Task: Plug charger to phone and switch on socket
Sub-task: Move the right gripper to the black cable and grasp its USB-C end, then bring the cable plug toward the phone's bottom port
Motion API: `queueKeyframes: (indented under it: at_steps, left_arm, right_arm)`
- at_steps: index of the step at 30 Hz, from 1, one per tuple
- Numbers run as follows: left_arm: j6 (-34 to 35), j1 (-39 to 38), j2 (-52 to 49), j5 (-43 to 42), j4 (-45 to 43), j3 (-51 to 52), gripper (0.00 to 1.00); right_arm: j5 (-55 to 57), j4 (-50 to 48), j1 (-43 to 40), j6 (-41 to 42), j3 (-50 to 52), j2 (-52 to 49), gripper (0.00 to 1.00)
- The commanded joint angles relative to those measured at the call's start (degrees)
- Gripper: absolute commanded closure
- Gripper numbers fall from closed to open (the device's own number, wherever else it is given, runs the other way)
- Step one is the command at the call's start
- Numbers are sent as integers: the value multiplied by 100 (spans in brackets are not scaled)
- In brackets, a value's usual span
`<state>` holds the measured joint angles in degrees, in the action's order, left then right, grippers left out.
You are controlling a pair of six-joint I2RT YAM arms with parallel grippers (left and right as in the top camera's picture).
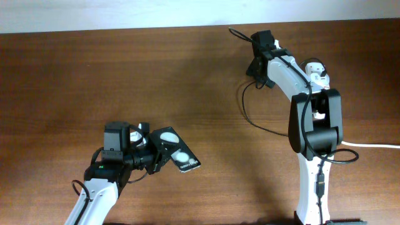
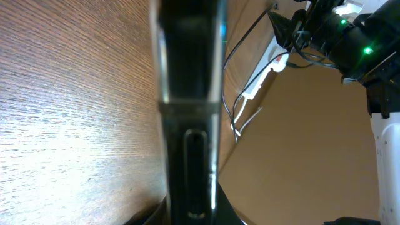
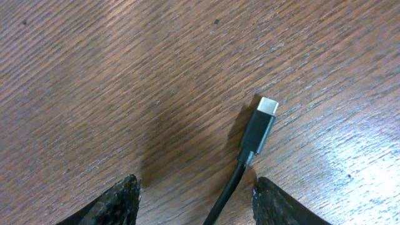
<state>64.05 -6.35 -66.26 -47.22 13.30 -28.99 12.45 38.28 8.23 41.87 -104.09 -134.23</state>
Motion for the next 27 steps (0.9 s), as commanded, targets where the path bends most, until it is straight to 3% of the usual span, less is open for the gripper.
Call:
queueKeyframes:
  at_steps: [1, 14, 16, 21, 27]
  left_arm:
    - [-31, 11, 37, 81, -39, -83, 100]
    - [-31, 11, 37, 103, -37, -83, 100]
    - [-31, 11, 37, 103, -37, -83, 100]
    - [-31, 11, 37, 122, -37, -83, 100]
    - [-31, 11, 37, 96, -37, -83, 100]
  right_arm:
    - [15, 39, -37, 87, -92, -223, 56]
    - [-37, 269, -37, 37, -92, -223, 96]
    - [-37, 286, -37, 33, -94, -221, 96]
    - [-1447, 492, -39, -1585, -101, 11, 96]
    - [-2131, 1283, -44, -2243, -98, 1342, 96]
